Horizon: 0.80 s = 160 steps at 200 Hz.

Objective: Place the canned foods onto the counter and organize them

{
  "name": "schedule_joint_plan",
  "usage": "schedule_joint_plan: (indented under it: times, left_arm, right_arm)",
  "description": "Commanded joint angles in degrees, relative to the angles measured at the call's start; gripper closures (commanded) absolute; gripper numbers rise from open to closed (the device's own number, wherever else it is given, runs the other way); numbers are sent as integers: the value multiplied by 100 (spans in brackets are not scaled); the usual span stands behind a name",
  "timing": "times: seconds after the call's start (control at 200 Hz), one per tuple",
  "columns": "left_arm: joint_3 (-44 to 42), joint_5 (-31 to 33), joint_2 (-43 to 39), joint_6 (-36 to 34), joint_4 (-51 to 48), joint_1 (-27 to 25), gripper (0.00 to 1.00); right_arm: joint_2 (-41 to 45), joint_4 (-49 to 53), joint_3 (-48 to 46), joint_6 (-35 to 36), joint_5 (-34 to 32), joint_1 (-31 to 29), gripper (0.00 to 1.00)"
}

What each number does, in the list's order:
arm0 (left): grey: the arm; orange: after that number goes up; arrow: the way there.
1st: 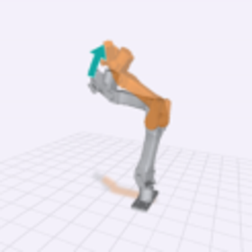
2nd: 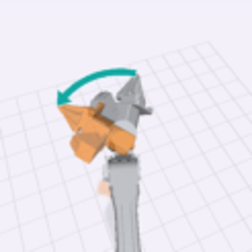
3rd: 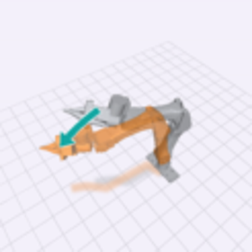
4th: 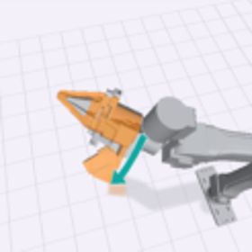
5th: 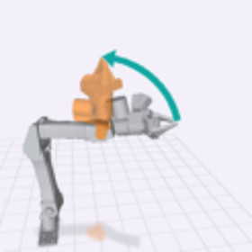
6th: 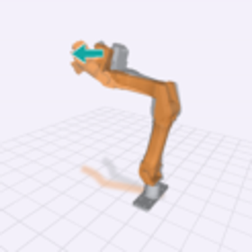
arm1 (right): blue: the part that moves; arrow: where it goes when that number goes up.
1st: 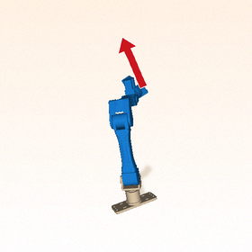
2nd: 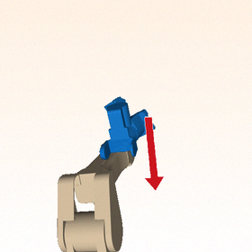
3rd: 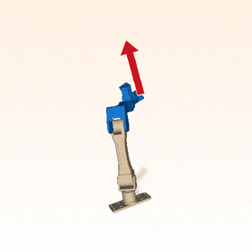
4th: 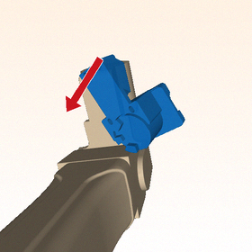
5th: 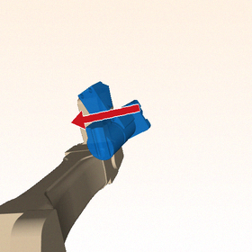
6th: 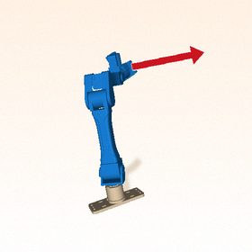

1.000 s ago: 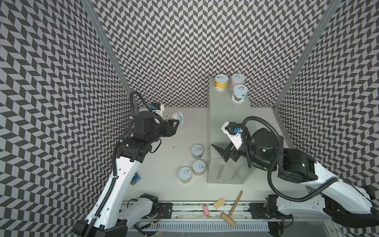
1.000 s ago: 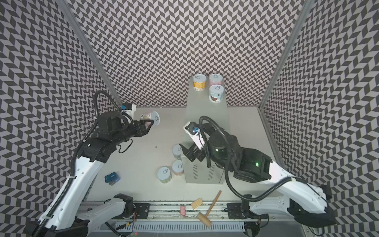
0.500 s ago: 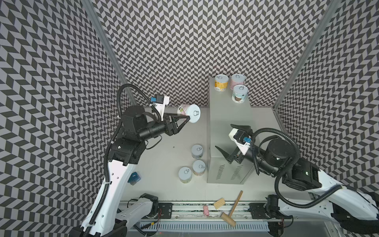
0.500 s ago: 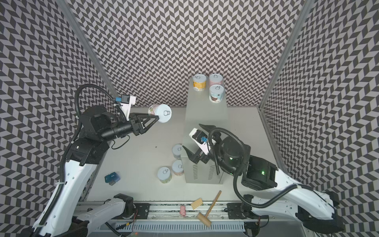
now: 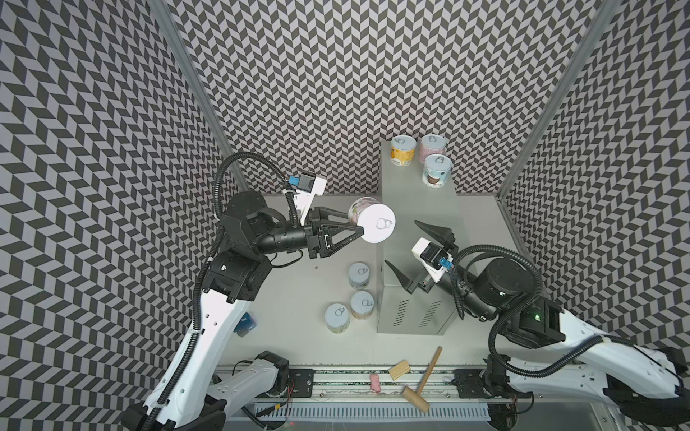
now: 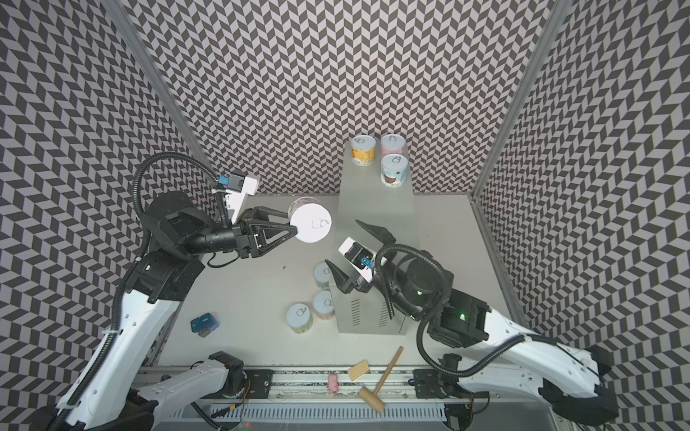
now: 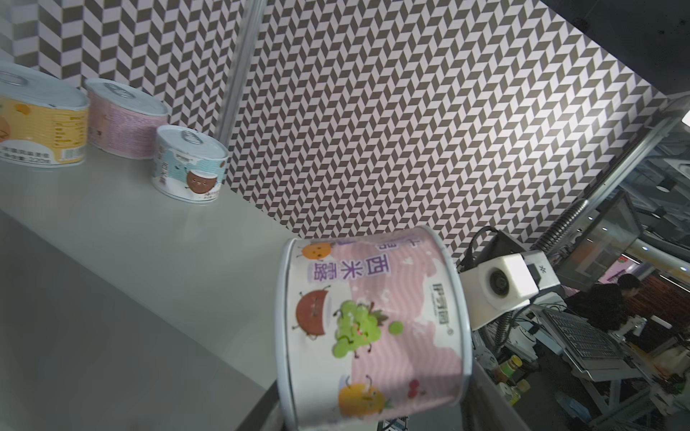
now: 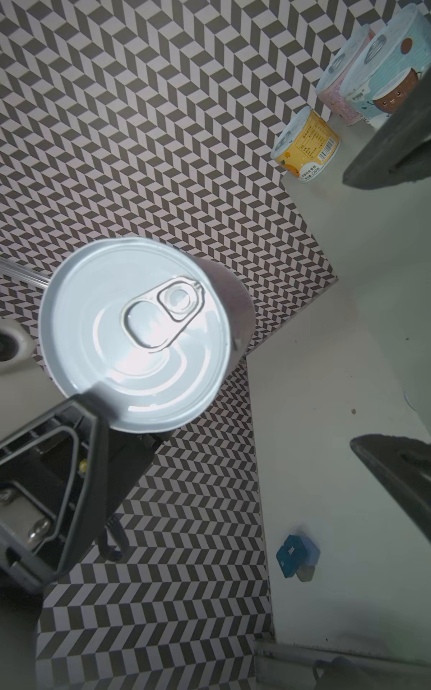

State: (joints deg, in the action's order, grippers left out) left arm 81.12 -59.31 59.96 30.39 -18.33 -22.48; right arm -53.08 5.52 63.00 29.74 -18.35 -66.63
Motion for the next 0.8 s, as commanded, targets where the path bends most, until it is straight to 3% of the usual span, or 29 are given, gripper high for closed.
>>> schedule_joint_plan:
  times: [0.0,0.391,0.796]
  left_arm:
    - [-6,-431,13,110,516,-147,47]
    - [-216,-650,128,172,641,-521,48]
    - [-296,-838,137,481,970,-723,48]
  right_arm:
    - [200,-940,-168,353,292,3,1]
    - [71,-1449,-194,527,1098,8,1]
    - [-184,-1737,-166,548,1132,8,1]
